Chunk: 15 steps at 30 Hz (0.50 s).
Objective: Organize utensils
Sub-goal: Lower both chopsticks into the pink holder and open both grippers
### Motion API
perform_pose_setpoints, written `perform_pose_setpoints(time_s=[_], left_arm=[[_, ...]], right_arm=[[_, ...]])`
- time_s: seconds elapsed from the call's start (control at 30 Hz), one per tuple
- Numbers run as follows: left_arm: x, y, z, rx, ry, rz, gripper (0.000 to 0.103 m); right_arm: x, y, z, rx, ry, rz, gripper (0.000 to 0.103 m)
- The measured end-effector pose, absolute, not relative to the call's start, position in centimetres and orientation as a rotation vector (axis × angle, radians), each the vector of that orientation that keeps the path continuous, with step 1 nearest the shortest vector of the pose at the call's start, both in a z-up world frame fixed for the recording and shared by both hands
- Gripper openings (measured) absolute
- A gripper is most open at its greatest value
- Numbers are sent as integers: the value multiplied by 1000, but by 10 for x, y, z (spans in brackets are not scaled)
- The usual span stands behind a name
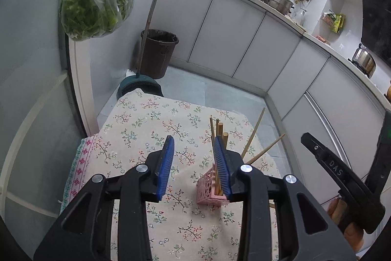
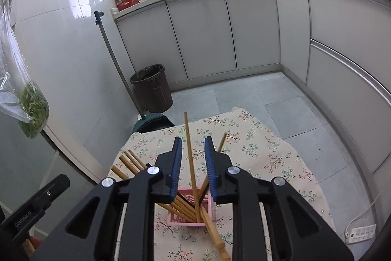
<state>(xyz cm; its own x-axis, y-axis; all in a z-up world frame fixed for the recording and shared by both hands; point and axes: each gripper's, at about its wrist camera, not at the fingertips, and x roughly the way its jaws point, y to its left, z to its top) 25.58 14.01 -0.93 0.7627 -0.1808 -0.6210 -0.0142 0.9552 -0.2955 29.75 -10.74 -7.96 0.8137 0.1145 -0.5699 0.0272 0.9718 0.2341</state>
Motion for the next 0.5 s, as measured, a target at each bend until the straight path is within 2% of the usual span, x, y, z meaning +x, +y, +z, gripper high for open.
perform_pose_setpoints(time_s=[0.07,0.13,0.2,0.37,0.4,0.5], left_arm=[[251,135,-8,-267,689,-79,41],[244,128,-6,-238,681,-69,47],[234,118,-6,-200,668,-57,54],[206,92,-3,-104,623,-30,76],[202,90,-3,-95,618,-27,79],[184,79,-8,-59,603,-17,85]], right_arm=[[290,-111,-79,222,620,30,21],[276,-115,-79,199,608,3,28],[262,-119,-80,175,596,-22,39],[225,-130,-88,143,603,-59,51],[220,-132,-88,140,604,-66,58],[194,-140,-95,139,598,-91,69]])
